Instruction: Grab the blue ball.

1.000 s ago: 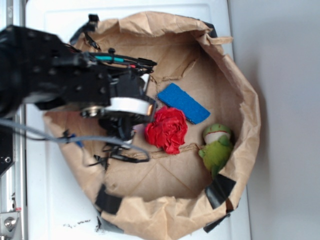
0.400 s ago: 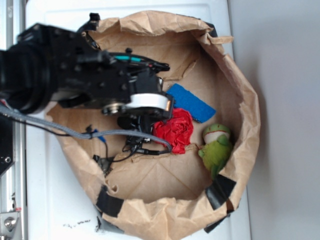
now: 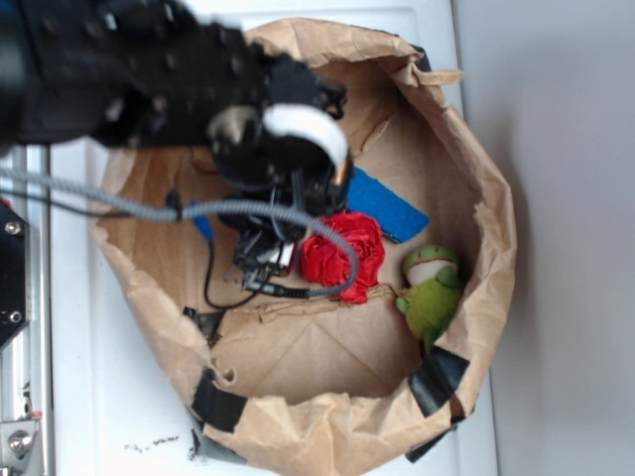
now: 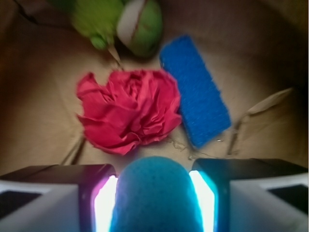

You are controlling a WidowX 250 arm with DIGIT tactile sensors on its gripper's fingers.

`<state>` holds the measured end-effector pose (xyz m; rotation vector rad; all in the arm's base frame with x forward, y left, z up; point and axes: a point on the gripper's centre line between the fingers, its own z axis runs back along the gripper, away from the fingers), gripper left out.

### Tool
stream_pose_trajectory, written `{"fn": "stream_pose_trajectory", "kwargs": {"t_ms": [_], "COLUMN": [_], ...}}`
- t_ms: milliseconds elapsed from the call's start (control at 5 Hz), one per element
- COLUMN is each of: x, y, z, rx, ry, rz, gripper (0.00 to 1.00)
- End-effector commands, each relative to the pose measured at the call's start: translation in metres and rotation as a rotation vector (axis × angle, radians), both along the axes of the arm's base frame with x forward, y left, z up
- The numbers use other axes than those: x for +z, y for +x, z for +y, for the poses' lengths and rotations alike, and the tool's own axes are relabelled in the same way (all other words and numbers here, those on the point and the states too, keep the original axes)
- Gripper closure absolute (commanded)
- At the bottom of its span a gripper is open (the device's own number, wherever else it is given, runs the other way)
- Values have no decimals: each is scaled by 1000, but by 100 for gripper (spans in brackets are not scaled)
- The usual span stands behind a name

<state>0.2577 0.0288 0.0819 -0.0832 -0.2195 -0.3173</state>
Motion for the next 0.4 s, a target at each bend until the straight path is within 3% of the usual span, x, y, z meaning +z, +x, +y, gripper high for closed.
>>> {"fn": "stream_pose_trajectory", "kwargs": {"t_ms": [0,200], "x": [69,67], "y": [8,7], "z": [7,6], "rx": [57,19], "ry": [-8,-18], "rz": [-126,-150], "gripper": [100,100]}}
